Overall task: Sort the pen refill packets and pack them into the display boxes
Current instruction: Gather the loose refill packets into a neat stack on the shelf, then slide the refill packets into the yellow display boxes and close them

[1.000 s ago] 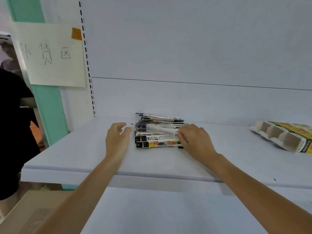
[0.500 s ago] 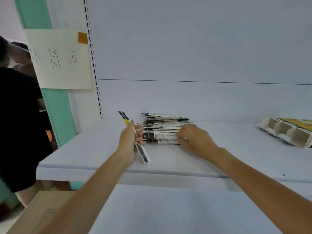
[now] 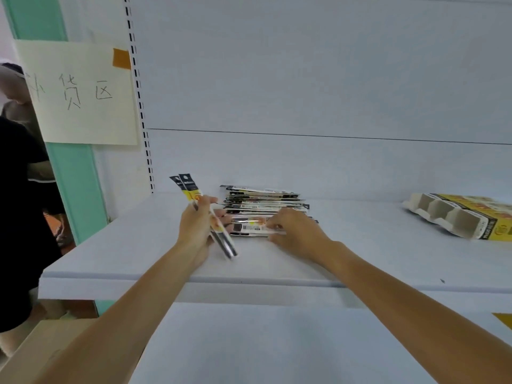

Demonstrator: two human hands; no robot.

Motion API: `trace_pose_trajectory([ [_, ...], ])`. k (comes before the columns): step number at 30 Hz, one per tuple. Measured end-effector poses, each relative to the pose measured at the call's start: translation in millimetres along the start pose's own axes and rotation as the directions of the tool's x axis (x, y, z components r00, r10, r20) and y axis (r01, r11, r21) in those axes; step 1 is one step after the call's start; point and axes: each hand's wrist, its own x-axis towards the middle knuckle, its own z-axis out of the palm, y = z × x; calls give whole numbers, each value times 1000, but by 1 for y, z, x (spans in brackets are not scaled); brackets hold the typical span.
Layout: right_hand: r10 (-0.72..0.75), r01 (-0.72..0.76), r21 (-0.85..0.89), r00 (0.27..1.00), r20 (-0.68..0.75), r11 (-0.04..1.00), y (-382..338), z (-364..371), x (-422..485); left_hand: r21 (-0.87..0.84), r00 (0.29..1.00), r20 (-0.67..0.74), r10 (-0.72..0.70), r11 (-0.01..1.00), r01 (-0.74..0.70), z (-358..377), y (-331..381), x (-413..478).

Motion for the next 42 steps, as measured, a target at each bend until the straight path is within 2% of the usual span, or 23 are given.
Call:
trace_pose_trajectory([
  [3, 17, -18, -17, 996, -92, 1000, 2, 0, -1, -9, 1000, -12, -5, 1000, 5, -8, 2, 6],
  [7, 153, -124, 118, 947, -281, 985, -7, -6, 6, 51, 995, 93, -18, 999, 13, -5, -2, 0],
  [8, 182, -109, 235, 931, -316, 966, -11, -8, 6, 73, 993, 115, -1, 997, -8, -2, -3, -2],
  [10, 238, -22, 576, 923, -302, 817, -28, -15, 5, 196, 988, 138, 66, 976, -93, 8, -5, -4],
  [11, 228, 3, 678, 940, -252, 735, -39, -17, 4, 242, 983, 154, 96, 961, -132, 14, -6, -5],
  [12, 190, 23, 694, 955, -229, 720, -48, -18, 2, 251, 980, 161, 117, 956, -155, 22, -6, -6],
  [14, 115, 76, 636, 960, -254, 768, -56, -14, -1, 199, 985, 115, 129, 969, -150, 37, -5, -11],
  [17, 9, 180, 649, 961, -277, 739, -40, -14, -16, 74, 994, 12, 111, 991, -111, 53, 2, -16],
  [20, -71, 143, 632, 988, -139, 761, -19, -13, -35, 4, 997, 34, 71, 997, -71, 72, 3, -31],
  [24, 29, 17, 584, 997, -69, 812, -1, -19, -49, 101, 988, 148, 43, 993, -58, 101, -10, -49],
  [26, 62, -30, 479, 997, -51, 877, 15, -27, -57, 173, 970, 239, -33, 985, -9, 118, -16, -52],
  [28, 153, -116, 396, 986, -64, 911, 43, -33, -65, 234, 980, 199, -11, 971, -37, 135, -20, -51],
  [29, 205, -170, 365, 977, -59, 915, 60, -38, -70, 285, 990, 94, 109, 949, -132, 141, -22, -48],
  [30, 246, -214, 321, 967, -62, 922, 79, -43, -76, 406, 937, 0, 349, 856, -319, 146, -23, -47],
  [31, 252, -231, 251, 966, -55, 940, 97, -49, -84, 575, 773, 63, 632, 610, -546, 150, -25, -48],
  [32, 228, -221, 160, 973, -30, 962, 115, -56, -91, 658, 535, 295, 792, 238, -715, 158, -27, -50],
  [33, 193, -194, 84, 981, 21, 977, 133, -64, -98, 606, 361, 595, 718, -107, -788, 170, -30, -53],
  [34, 150, -153, 46, 986, 66, 987, 149, -71, -105, 496, 327, 823, 465, -306, -813, 185, -31, -59],
  [35, 103, -108, 46, 990, 96, 993, 165, -77, -111, 433, 398, 901, 171, -401, -808, 202, -37, -65],
  [36, 62, -69, 67, 992, 108, 995, 182, -84, -118, 417, 485, 874, -33, -460, -784, 219, -46, -69],
  [37, 22, -32, 95, 994, 107, 995, 197, -93, -124, 438, 545, 832, -100, -485, -757, 235, -53, -73],
  [40, -21, 11, 306, 999, 29, 952, 244, -123, -144, 573, 607, 793, 52, -404, -713, 268, -75, -77],
  [42, 90, -27, 543, 992, -90, 839, 269, -138, -158, 677, 672, 733, 103, -193, -710, 282, -89, -84],
])
